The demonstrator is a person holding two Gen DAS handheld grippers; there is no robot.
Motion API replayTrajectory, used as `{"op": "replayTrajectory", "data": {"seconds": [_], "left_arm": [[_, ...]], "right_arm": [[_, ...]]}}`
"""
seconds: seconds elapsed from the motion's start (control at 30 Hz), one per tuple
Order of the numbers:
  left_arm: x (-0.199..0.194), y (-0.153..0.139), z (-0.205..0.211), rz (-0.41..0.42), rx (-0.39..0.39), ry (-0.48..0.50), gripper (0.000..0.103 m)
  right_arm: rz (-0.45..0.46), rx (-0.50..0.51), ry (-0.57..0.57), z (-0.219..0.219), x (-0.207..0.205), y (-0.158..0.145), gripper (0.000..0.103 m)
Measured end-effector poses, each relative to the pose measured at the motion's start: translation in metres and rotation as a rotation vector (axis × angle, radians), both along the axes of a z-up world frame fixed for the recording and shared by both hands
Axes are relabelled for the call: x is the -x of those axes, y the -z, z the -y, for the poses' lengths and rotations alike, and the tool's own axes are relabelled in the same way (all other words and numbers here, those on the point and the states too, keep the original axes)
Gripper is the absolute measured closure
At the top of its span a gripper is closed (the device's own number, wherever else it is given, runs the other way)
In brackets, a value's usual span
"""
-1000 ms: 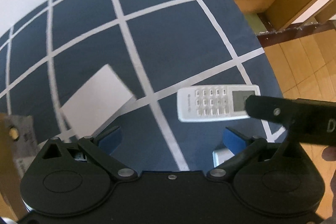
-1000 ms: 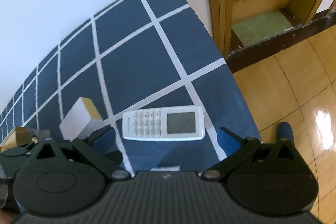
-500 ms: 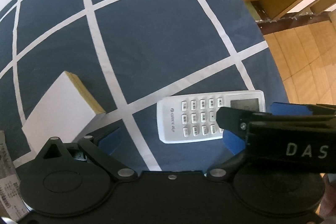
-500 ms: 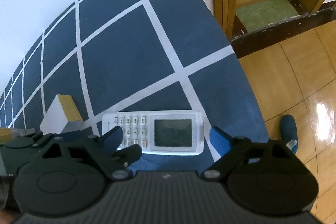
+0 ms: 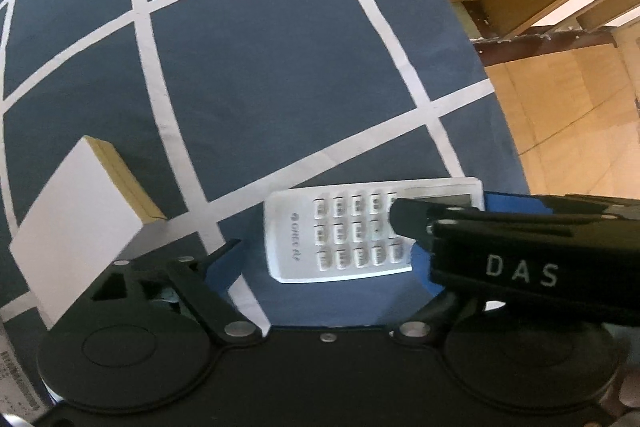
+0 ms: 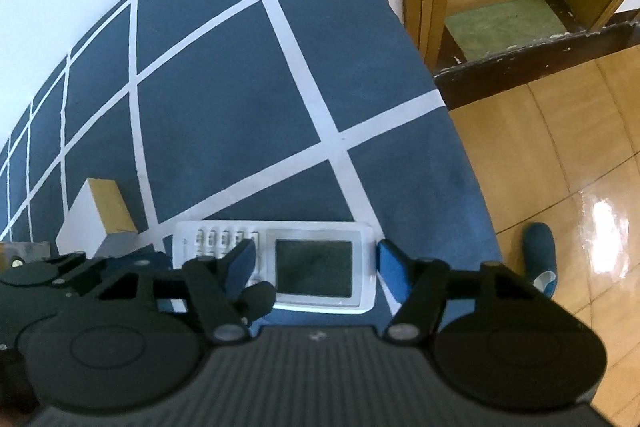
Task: Organize objects
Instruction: 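Close the right gripper on the air-conditioner remote, then carry the air-conditioner remote with the right gripper over the box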
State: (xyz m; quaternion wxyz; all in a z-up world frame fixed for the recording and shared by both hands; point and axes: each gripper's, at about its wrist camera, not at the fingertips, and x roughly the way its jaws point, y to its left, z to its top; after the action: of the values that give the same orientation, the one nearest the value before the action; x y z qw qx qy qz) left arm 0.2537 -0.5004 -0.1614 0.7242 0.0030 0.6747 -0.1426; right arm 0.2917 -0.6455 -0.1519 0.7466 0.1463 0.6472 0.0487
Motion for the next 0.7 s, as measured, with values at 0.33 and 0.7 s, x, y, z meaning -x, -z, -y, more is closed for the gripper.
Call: {"op": "replayTrajectory", "data": {"seconds": [0.33,0.7], "left_arm": [[0.002,-0.001,0.001,0.002,0.027,-0.018,0.022],[0.005,-0.019,-0.004,0.040,-0.005,-0.044,0.027]], "right_arm": [[0.005,-0.029,-0.009,0.003,-0.001,0.002,0.037],[0.038,-0.037,-0.037,-0.007,0.004,-0.013,0.037]]}}
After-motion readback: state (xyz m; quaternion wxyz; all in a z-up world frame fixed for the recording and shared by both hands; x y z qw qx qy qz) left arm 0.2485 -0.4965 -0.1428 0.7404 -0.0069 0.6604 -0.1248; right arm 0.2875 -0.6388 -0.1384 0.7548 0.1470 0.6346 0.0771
